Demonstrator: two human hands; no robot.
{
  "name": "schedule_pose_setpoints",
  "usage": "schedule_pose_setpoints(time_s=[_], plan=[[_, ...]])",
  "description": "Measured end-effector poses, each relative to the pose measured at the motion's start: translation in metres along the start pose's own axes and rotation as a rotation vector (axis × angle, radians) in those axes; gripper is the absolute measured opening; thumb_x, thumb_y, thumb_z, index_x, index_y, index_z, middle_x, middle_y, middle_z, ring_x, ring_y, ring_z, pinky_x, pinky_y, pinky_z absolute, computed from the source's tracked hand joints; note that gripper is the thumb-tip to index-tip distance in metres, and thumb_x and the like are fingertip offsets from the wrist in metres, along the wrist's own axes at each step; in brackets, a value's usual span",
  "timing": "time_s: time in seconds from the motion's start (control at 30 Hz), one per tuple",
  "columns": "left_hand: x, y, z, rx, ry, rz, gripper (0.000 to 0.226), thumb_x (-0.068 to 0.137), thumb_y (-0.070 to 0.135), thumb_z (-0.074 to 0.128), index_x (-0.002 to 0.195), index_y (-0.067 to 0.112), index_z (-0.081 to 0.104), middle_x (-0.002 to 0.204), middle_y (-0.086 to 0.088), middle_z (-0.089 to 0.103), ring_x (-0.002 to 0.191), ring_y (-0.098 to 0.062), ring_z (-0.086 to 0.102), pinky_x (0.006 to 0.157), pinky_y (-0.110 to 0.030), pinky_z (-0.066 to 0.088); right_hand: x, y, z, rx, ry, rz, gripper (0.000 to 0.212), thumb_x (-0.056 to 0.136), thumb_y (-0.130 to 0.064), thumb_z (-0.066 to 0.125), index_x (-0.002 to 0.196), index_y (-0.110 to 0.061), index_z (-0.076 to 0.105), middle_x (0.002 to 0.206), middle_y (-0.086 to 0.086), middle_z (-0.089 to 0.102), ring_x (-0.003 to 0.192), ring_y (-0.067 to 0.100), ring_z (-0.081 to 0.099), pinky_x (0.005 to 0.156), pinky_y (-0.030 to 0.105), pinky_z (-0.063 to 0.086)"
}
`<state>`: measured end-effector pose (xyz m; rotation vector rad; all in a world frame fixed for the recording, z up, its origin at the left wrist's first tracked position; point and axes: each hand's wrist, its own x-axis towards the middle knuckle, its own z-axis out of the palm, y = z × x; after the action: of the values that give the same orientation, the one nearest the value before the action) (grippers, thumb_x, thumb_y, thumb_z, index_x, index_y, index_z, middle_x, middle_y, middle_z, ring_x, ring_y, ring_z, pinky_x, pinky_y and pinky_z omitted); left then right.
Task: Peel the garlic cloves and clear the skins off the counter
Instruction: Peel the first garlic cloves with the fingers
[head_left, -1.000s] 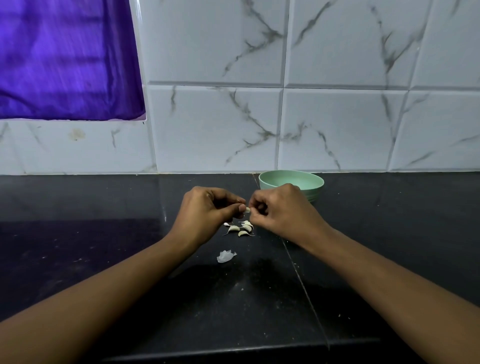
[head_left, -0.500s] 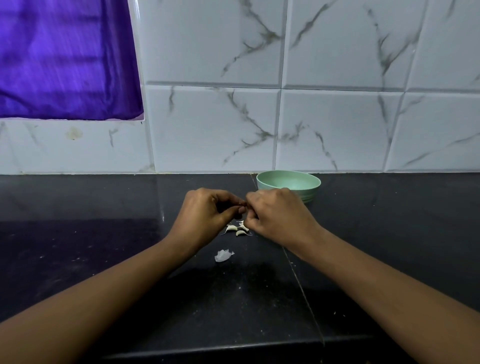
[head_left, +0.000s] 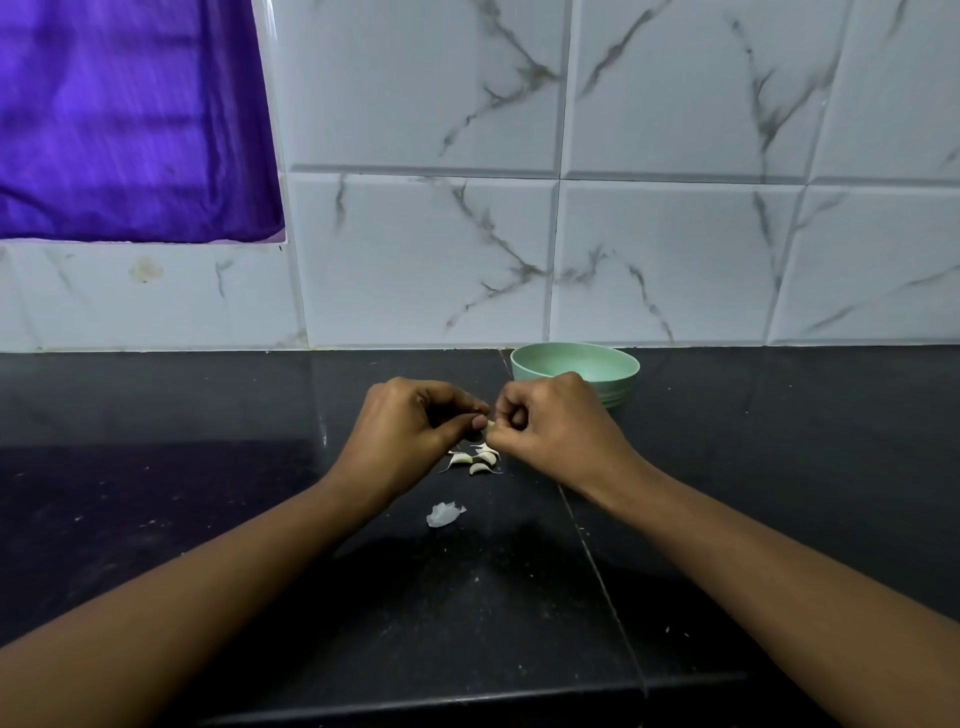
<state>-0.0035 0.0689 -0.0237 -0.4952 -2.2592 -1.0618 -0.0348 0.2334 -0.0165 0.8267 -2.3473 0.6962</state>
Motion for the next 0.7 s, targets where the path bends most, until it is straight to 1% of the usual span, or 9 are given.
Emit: schedule_pose_setpoints(time_s=[0.07, 0.13, 0.2, 0.3, 0.4, 0.47, 0.53, 0.6, 0.7], plan=[[0.000, 0.000, 0.000, -0.005, 0.000, 0.002, 0.008, 0.078, 0.012, 0.076, 0.085, 0.016, 0.077, 0.073, 0.004, 0.075, 0.068, 0.007, 0.067, 0.064, -0.006, 0.047, 0.000, 0.000, 0.000, 0.070, -0.018, 0.060, 0.016, 0.073, -0.023, 0.071, 0.061, -0.021, 0.060, 0.050, -0.013, 0.052, 0.052, 0.004, 0.053, 0.055, 0.015, 0.039], [0.001, -0.001, -0.001, -0.021, -0.009, -0.004, 0.009, 0.078, 0.012, 0.076, 0.086, 0.016, 0.077, 0.073, 0.003, 0.075, 0.068, 0.005, 0.068, 0.064, -0.008, 0.048, 0.000, 0.000, -0.001, 0.164, -0.042, 0.128, 0.014, 0.074, -0.021, 0.069, 0.063, -0.015, 0.063, 0.053, -0.004, 0.062, 0.053, 0.010, 0.062, 0.058, 0.024, 0.050], [0.002, -0.001, -0.001, -0.047, -0.023, -0.013, 0.009, 0.078, 0.011, 0.076, 0.086, 0.016, 0.077, 0.071, 0.004, 0.074, 0.067, 0.003, 0.068, 0.062, -0.007, 0.047, 0.001, 0.000, -0.001, 0.317, -0.100, 0.222, 0.014, 0.079, -0.015, 0.065, 0.066, -0.011, 0.063, 0.056, 0.004, 0.065, 0.048, 0.011, 0.063, 0.053, 0.028, 0.055], [0.002, -0.002, -0.001, -0.068, -0.044, -0.025, 0.008, 0.078, 0.011, 0.076, 0.085, 0.015, 0.077, 0.070, 0.007, 0.073, 0.066, 0.003, 0.068, 0.062, -0.005, 0.046, 0.002, 0.003, 0.000, 0.605, -0.219, 0.394, 0.020, 0.087, -0.006, 0.058, 0.067, -0.007, 0.059, 0.051, 0.003, 0.060, 0.040, 0.008, 0.055, 0.042, 0.022, 0.048], [0.002, -0.003, -0.002, -0.089, -0.061, -0.029, 0.008, 0.078, 0.012, 0.076, 0.082, 0.019, 0.076, 0.071, 0.005, 0.074, 0.066, 0.001, 0.069, 0.063, -0.008, 0.048, 0.003, 0.006, -0.003, 0.783, -0.301, 0.503, 0.023, 0.089, -0.003, 0.053, 0.068, -0.006, 0.059, 0.048, 0.001, 0.057, 0.038, 0.008, 0.050, 0.039, 0.019, 0.044], [0.003, -0.004, -0.002, -0.107, -0.067, -0.032, 0.011, 0.078, 0.012, 0.076, 0.080, 0.023, 0.075, 0.070, 0.003, 0.074, 0.067, -0.002, 0.070, 0.065, -0.013, 0.052, 0.003, 0.007, -0.005, 0.866, -0.341, 0.553, 0.023, 0.090, -0.004, 0.052, 0.068, -0.007, 0.060, 0.049, 0.001, 0.055, 0.039, 0.008, 0.048, 0.038, 0.018, 0.043], [0.004, -0.006, -0.003, -0.153, -0.073, -0.048, 0.013, 0.079, 0.012, 0.075, 0.080, 0.024, 0.073, 0.070, 0.002, 0.074, 0.068, -0.008, 0.071, 0.068, -0.022, 0.057, 0.003, 0.009, -0.007, 0.922, -0.362, 0.584, 0.023, 0.090, -0.006, 0.051, 0.070, -0.008, 0.061, 0.050, 0.000, 0.054, 0.040, 0.007, 0.047, 0.038, 0.017, 0.041], [0.005, -0.009, -0.005, -0.204, -0.081, -0.077, 0.011, 0.078, 0.011, 0.075, 0.080, 0.022, 0.073, 0.072, -0.002, 0.075, 0.069, -0.014, 0.072, 0.073, -0.031, 0.059, 0.004, 0.011, -0.008, 0.936, -0.363, 0.600, 0.022, 0.090, -0.010, 0.050, 0.071, -0.010, 0.061, 0.051, -0.002, 0.053, 0.041, 0.007, 0.046, 0.037, 0.016, 0.037], [0.007, -0.014, -0.007, -0.278, -0.090, -0.149, 0.009, 0.078, 0.009, 0.074, 0.080, 0.018, 0.073, 0.073, -0.006, 0.074, 0.071, -0.016, 0.071, 0.077, -0.040, 0.059, 0.005, 0.013, -0.009, 0.880, -0.377, 0.604, 0.025, 0.092, -0.015, 0.047, 0.071, -0.012, 0.060, 0.052, -0.002, 0.051, 0.040, 0.007, 0.042, 0.035, 0.016, 0.031]])
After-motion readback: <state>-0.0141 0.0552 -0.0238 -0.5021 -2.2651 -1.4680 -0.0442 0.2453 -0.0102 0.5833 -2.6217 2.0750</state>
